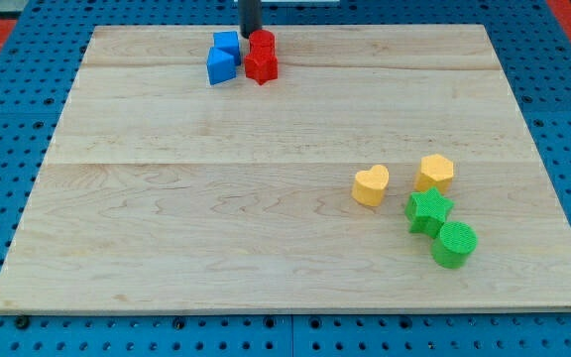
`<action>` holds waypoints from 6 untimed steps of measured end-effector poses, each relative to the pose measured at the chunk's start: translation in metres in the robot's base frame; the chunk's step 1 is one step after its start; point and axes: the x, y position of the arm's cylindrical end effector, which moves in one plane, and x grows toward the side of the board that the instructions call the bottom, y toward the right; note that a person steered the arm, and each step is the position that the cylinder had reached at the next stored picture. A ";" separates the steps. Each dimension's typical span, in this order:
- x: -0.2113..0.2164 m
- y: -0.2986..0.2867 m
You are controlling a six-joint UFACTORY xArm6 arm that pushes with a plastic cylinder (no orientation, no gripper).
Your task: Separate the red blocks
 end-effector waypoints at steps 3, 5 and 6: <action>-0.011 0.051; 0.085 0.057; 0.096 0.060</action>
